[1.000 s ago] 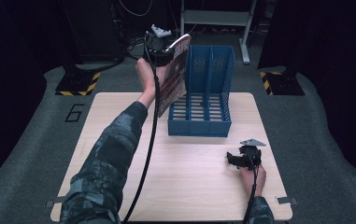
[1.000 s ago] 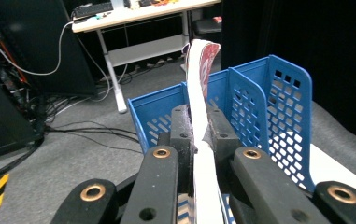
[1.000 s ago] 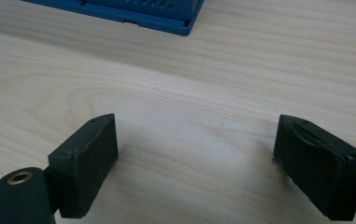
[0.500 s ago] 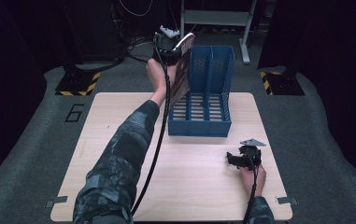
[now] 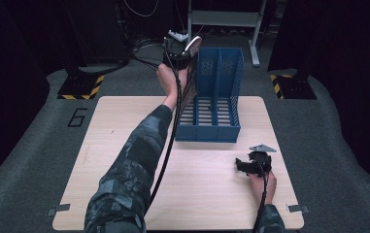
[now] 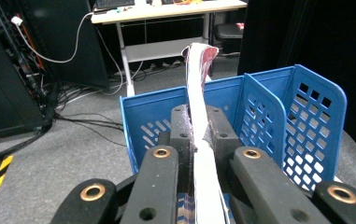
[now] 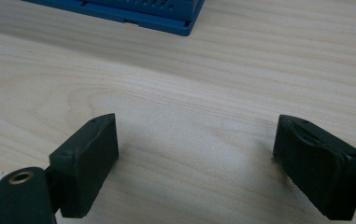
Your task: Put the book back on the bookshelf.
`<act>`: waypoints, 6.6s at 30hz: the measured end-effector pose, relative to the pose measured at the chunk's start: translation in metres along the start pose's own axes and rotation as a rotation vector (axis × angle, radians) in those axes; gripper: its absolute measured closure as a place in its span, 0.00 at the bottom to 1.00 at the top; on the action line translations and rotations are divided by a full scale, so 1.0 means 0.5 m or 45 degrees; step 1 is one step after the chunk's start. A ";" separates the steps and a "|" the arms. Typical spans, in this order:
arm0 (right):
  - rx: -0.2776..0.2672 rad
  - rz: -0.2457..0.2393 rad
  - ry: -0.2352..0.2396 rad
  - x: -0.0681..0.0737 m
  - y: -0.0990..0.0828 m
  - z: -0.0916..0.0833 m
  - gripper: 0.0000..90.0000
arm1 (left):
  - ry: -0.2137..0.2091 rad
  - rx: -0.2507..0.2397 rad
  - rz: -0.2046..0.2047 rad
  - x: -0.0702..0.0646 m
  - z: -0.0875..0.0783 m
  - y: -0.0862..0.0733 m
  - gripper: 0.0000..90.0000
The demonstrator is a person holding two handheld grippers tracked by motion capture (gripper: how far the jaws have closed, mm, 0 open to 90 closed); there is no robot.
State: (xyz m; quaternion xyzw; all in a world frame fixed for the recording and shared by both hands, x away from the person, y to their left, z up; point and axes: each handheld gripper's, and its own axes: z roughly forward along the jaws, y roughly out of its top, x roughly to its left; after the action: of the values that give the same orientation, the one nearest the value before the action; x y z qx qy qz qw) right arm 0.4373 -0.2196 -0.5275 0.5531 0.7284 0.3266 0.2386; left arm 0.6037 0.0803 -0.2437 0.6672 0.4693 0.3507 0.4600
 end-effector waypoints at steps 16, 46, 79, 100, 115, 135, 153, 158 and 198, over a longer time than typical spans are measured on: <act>-0.005 0.004 0.000 0.000 0.000 0.000 0.15 | -0.025 0.049 -0.048 0.002 0.047 -0.052 0.93; -0.011 0.005 0.003 0.000 0.000 0.000 0.16 | -0.103 0.124 -0.025 0.039 0.040 -0.141 0.80; -0.011 0.004 -0.002 0.001 0.000 0.001 0.16 | -0.283 0.102 -0.067 0.106 -0.045 -0.163 0.17; -0.012 0.004 -0.002 0.001 0.000 0.001 0.16 | -0.300 0.242 -0.100 0.072 0.038 -0.264 0.38; -0.012 0.004 -0.001 0.000 0.000 0.001 0.16 | -0.232 0.230 -0.150 0.066 0.052 -0.286 0.71; -0.012 0.004 -0.001 0.000 0.000 0.001 0.16 | -0.213 0.148 -0.250 0.041 0.054 -0.287 0.93; -0.011 0.003 0.003 0.000 0.000 0.001 0.16 | -0.176 0.025 -0.170 0.015 0.084 -0.286 0.93; -0.010 0.006 0.004 0.000 0.000 0.000 0.16 | -0.150 0.026 -0.197 0.011 0.094 -0.293 0.93; -0.013 0.002 0.001 0.000 0.000 0.001 0.16 | -0.150 0.102 -0.369 0.024 0.101 -0.275 0.72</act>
State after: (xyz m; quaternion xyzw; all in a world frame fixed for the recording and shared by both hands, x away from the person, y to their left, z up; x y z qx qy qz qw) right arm 0.4374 -0.2195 -0.5279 0.5524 0.7263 0.3307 0.2409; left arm 0.6113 0.0961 -0.3897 0.6297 0.5465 0.2218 0.5056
